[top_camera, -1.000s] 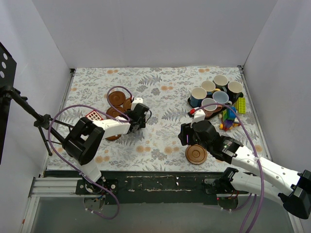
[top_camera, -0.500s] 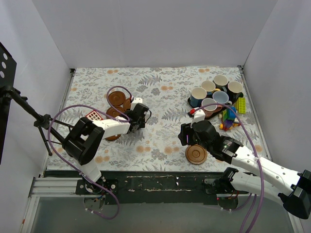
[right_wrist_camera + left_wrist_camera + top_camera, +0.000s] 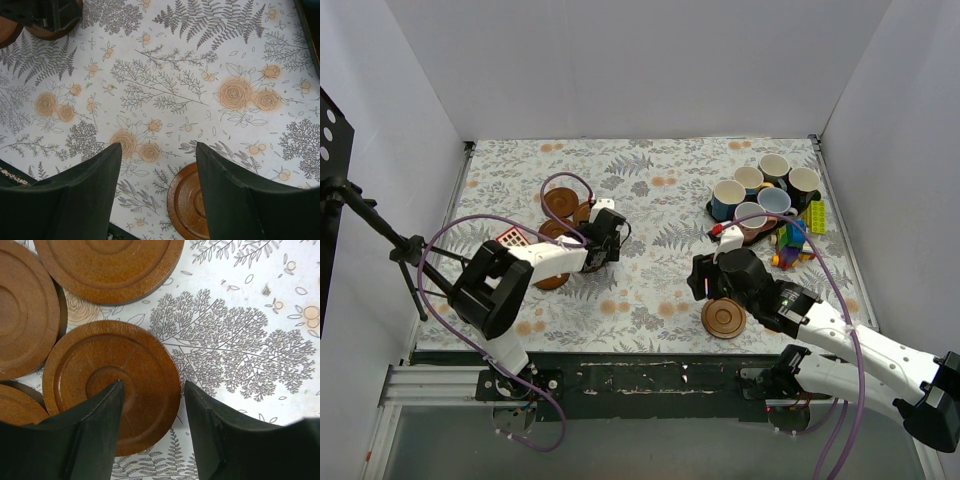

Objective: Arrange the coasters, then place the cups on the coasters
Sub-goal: Move the coaster to the center of the board.

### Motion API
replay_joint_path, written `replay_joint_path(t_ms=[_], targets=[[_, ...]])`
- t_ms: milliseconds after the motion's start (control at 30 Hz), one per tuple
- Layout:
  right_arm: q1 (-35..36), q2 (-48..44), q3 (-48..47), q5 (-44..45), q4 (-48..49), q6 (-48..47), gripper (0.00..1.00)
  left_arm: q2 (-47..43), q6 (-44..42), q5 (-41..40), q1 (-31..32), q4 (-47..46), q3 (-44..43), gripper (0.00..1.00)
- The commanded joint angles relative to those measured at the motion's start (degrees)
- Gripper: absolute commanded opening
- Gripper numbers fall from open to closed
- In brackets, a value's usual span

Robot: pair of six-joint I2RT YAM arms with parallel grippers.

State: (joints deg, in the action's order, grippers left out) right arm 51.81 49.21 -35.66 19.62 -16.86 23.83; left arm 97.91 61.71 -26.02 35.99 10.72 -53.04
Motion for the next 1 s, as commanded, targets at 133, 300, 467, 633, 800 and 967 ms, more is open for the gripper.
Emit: replay_joint_path(t_ms=[133, 300, 467, 633, 800, 967], targets=[[-0.1, -2.0, -1.3, 3.6, -1.7, -0.3, 0.7, -4.6, -3.4, 4.3, -0.4, 1.1, -6.4, 0.52], [0.0, -3.0, -2.6, 5.1, -3.6, -0.6, 0.71, -9.1, -4.5, 7.7, -0.4, 2.8, -8.9, 0.56], [-0.2, -3.2, -2.7, 4.0, -5.3, 0.2, 0.73, -14.0, -3.0, 13.4, -2.9, 8.2, -8.6, 0.62], [-0.2, -0.5, -0.8, 2.5, -7.0, 2.4, 0.72, -19.5, -1.5, 18.4, -7.4, 11.0, -2.3, 0.76], [0.7, 4.0, 0.2, -2.3, -7.7, 5.5, 0.68, -23.7, -1.6, 19.4, -12.8, 12.0, 2.7, 0.94], [2.4, 5.0, 0.8, -1.7, -8.5, 9.1, 0.68, -24.3, -0.7, 22.2, -18.4, 11.8, 6.9, 0.97]])
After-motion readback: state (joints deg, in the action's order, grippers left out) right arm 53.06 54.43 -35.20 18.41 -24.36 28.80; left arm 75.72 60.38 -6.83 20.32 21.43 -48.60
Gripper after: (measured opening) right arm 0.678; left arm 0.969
